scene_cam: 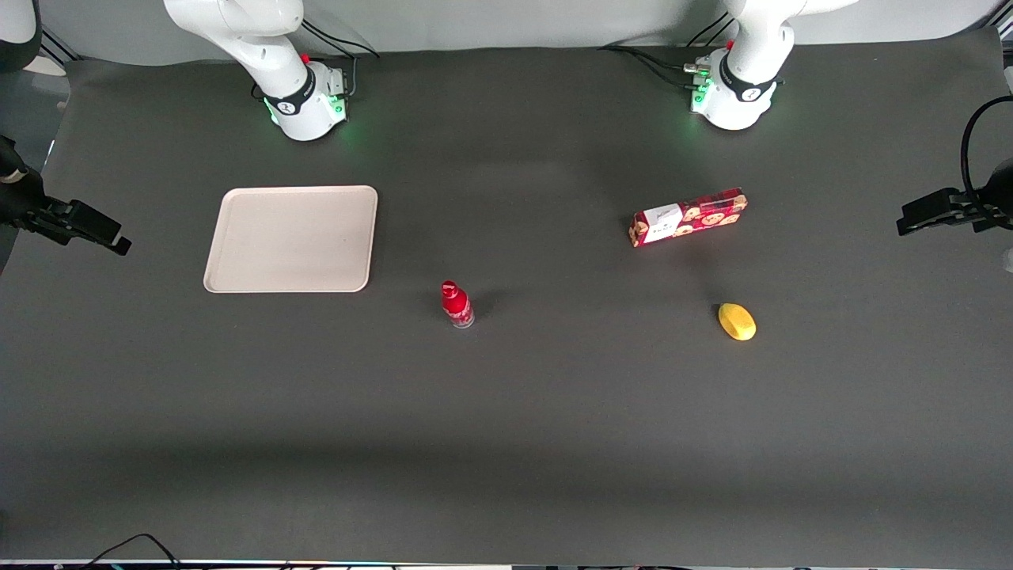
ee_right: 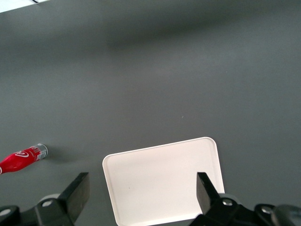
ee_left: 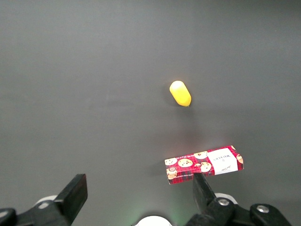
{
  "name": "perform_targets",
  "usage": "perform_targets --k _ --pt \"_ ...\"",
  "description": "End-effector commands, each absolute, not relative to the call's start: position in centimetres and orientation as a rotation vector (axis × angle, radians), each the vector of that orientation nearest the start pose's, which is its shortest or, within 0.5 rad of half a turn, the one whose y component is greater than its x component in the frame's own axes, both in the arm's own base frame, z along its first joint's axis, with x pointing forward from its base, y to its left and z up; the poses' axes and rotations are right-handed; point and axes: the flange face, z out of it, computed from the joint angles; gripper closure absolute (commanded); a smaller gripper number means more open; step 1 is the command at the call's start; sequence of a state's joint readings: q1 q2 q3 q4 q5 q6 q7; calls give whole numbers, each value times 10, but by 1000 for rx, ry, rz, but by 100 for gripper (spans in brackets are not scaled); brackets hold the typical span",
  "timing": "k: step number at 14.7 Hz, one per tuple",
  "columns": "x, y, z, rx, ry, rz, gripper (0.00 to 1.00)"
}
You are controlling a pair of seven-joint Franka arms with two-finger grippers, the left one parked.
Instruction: Place coke bottle on tray
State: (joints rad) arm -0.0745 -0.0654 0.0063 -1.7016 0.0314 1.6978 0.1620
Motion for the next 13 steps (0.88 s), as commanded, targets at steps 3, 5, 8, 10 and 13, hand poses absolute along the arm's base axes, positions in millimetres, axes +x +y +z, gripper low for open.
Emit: perform_targets --k 3,5,8,10,13 --pt "546 -36 615 -3077 338 -109 0" --pt "545 -38 614 -3076 335 -107 0" --pt "545 -41 613 -3075 345 -100 0" --pt "545 -41 612 -3075 345 -93 0" --pt "544 -31 616 -3077 316 -104 0"
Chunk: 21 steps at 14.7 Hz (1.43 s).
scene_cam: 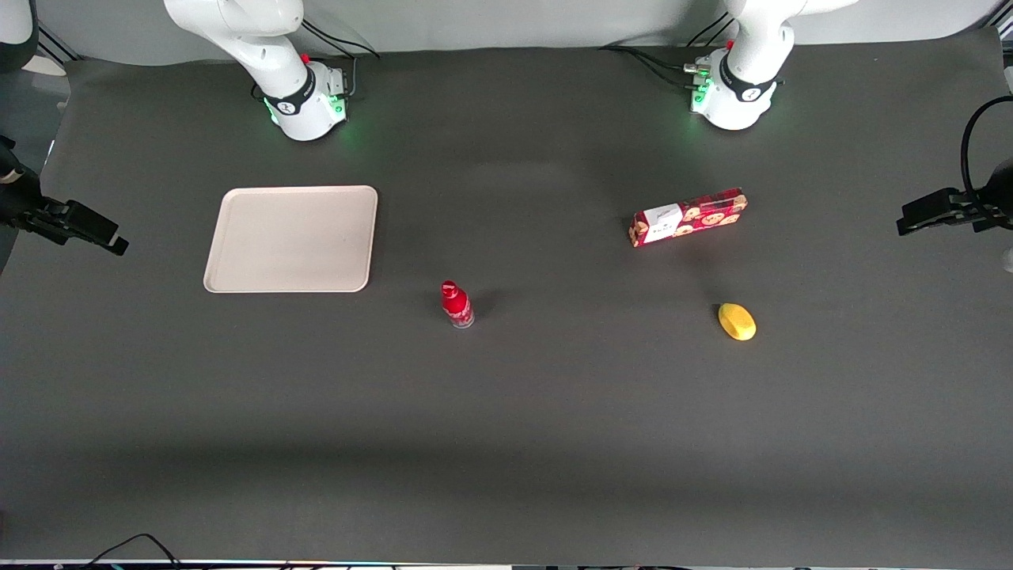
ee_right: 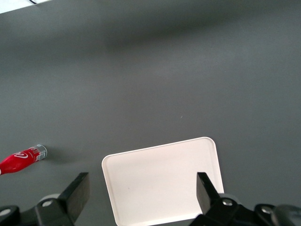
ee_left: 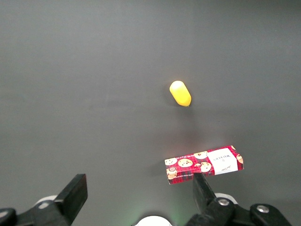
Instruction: Place coke bottle on tray
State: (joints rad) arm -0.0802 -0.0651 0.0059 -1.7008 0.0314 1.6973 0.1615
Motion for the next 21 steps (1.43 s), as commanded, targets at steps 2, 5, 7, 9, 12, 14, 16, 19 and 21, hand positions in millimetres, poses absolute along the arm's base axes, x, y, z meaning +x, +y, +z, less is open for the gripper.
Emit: perform_targets --k 2,5,7,9,12,14,16,19,21 --pt "545 -7 619 -3072 255 -111 0" --pt "539 69 624 -3074 52 -117 0" --pt "532 124 620 -3072 -106 -101 0" --pt "518 187 611 -3067 -271 -74 0" --pt "498 254 599 -3044 -452 -35 0" --pt "492 297 597 -3029 -546 -40 0" --pt "493 323 581 -3041 -489 2 0" --pt "492 379 527 -3074 -488 80 0" --pt "502 384 495 -3092 -473 133 0"
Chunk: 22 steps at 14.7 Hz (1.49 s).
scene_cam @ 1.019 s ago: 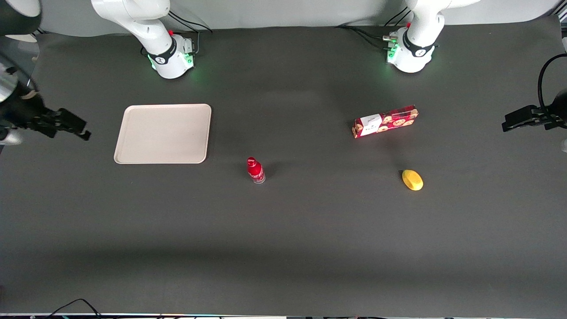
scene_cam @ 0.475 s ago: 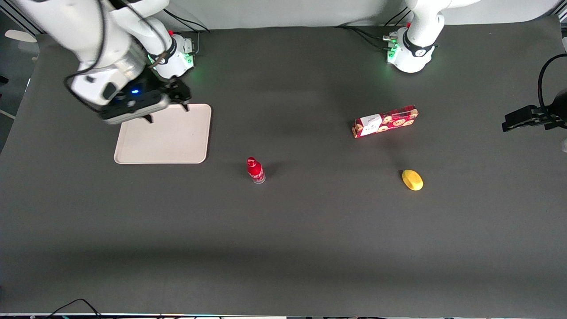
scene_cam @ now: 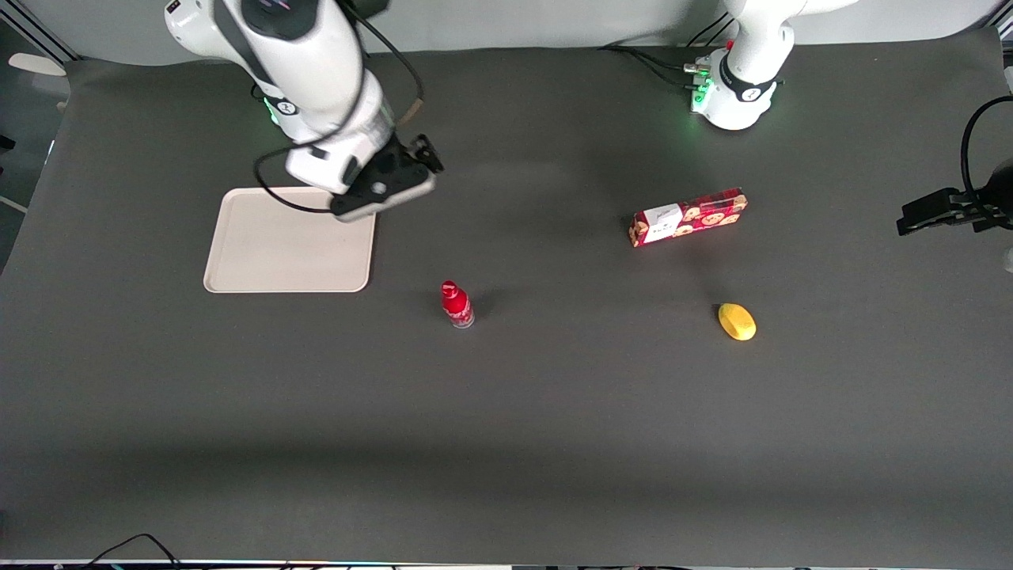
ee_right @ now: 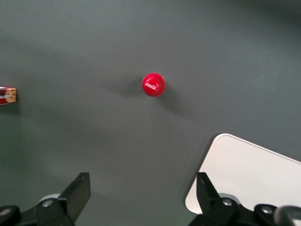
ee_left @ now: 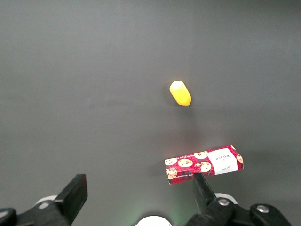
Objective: Place coke bottle on tray
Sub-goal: 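Move the open right gripper over the red Coca-Cola bottle, then lower the right gripper and close it around the bottle cap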
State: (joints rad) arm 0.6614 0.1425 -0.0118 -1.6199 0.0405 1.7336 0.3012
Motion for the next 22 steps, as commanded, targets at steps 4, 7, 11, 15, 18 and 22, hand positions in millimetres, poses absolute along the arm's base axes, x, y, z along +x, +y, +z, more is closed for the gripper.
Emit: perform_targets --k 4,7,11,15,18,22 --pt "522 395 446 -3101 -458 110 0" --pt "531 407 420 -3088 -461 56 0" --pt "536 409 359 -3107 -458 97 0" --pt "535 402 325 -3094 -442 31 0" --pt "533 400 318 -3101 -444 44 0" --pt "530 397 312 -3109 -440 28 0"
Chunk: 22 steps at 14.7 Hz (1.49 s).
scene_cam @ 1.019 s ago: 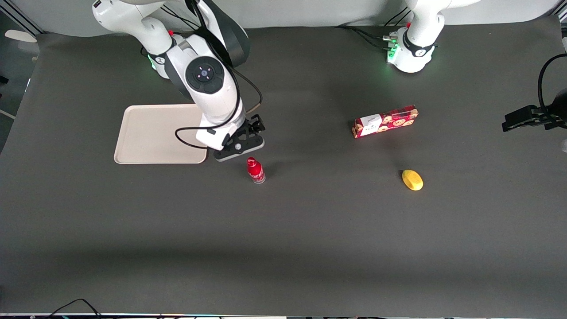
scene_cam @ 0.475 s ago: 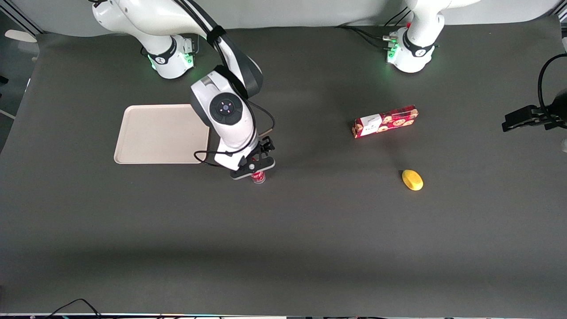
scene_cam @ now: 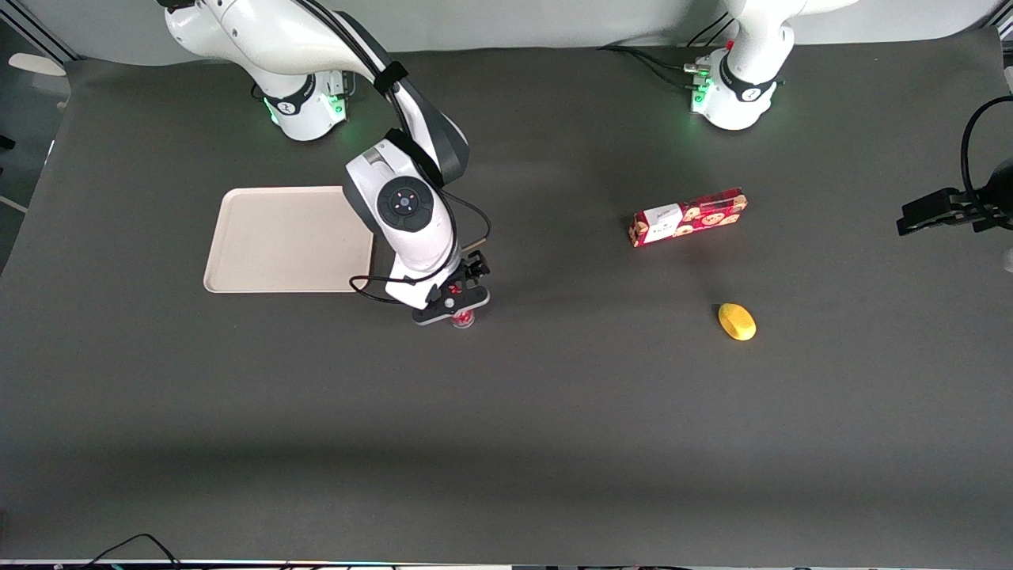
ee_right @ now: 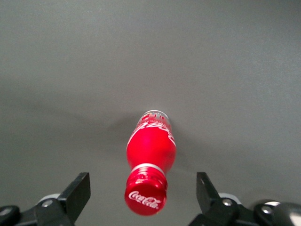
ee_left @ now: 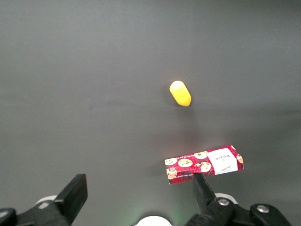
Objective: Place coke bottle on tray
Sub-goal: 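Lower the right gripper and close it around the bottle cap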
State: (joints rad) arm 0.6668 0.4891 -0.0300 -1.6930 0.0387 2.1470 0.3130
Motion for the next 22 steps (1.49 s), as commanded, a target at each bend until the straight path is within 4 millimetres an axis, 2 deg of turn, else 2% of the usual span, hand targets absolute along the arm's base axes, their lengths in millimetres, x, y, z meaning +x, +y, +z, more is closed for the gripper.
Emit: perform_targets --k 1,5,7,9,10,13,14,16,22 --pt "531 397 311 -3111 -432 25 10" --pt "530 401 311 -3113 -452 2 62" --pt "530 401 311 -3112 -453 3 75" --pt "530 401 311 -3112 -454 0 95" --pt "531 402 313 -3111 -458 -5 100" --pt "530 402 322 -3108 -464 -26 100" --pt "533 399 334 -3103 -469 -41 100" --pt "536 387 372 -3098 -452 -71 100" --pt "530 361 525 -3097 -429 -43 100"
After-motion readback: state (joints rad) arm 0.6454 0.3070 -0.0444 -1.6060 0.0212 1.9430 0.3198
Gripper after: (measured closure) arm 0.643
